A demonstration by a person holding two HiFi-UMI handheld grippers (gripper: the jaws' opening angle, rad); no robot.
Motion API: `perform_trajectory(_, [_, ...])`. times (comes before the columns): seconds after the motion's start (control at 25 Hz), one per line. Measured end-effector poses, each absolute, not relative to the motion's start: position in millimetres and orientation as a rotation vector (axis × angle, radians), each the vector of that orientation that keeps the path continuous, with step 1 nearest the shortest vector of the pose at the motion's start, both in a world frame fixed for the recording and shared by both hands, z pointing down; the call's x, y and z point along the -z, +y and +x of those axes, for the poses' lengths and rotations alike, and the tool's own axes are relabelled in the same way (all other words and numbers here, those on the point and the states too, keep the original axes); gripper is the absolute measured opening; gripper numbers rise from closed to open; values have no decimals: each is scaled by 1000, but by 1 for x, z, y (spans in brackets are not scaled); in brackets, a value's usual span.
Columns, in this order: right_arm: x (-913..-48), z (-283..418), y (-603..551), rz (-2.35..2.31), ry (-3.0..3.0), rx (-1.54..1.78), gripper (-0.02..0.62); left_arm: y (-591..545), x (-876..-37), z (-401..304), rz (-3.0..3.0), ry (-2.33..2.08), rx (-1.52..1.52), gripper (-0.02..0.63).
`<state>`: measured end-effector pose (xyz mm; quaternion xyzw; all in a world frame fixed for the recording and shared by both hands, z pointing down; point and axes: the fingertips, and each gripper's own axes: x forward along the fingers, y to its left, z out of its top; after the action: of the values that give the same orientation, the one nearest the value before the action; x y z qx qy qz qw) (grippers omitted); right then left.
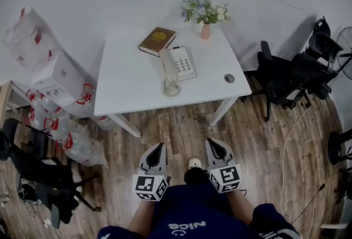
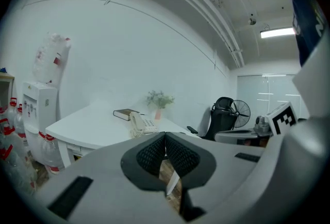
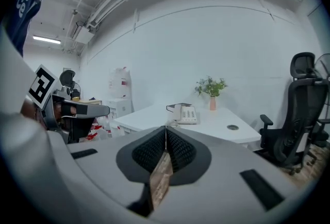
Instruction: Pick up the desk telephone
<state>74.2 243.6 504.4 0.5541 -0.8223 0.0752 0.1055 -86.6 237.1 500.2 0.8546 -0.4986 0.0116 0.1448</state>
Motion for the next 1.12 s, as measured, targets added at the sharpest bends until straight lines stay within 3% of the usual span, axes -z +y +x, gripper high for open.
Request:
perform_trajectory(0.72, [-504, 134, 113, 1461, -2547, -227, 23, 131, -502, -8, 2369, -1514, -36, 17])
perform_trajectory(1.12, [-517, 133, 95, 1451, -2526, -295, 23, 103, -514, -5, 2347, -1485, -75, 17])
